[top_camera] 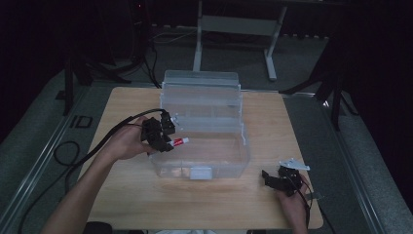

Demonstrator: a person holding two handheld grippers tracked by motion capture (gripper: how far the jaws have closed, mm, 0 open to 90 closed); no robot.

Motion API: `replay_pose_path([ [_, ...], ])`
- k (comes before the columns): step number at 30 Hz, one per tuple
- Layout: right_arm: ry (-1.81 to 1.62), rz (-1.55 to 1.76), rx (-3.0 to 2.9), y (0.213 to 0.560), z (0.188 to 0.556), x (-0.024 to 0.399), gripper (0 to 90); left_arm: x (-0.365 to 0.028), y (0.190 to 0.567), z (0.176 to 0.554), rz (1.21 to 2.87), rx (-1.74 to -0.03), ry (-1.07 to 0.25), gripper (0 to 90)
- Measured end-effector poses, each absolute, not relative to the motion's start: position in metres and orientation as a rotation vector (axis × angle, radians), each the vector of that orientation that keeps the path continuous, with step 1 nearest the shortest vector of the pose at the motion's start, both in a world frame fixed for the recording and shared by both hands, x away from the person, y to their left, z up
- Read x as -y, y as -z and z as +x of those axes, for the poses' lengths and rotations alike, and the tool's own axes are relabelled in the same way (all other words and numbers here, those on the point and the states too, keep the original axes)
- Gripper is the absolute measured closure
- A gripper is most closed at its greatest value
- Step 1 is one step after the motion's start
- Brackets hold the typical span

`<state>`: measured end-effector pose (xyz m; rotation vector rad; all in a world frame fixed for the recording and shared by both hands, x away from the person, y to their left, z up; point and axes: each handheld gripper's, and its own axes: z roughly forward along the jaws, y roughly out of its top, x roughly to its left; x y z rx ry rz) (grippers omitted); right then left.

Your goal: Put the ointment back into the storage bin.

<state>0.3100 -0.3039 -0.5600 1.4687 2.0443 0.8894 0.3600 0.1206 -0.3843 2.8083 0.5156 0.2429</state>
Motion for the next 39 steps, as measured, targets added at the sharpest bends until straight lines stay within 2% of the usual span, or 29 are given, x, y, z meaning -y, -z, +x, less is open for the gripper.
replay_pose_path([
  [31, -0.889, 1.469, -2.044, 0.56, 0.31, 0.3039, 20.2, -0.1106, 0.3938, 0.3589, 2.831, -0.411, -0.234, 70.4],
  [35, -0.889, 1.468, -2.044, 0.56, 0.3099, 0.3038, 20.2, -0.1108, 0.393, 0.3591, 2.83, -0.415, -0.227, 72.9],
  [39, -0.89, 1.468, -2.045, 0.56, 0.3101, 0.3039, 20.1, -0.1121, 0.3939, 0.3587, 2.831, -0.431, -0.226, 71.5],
])
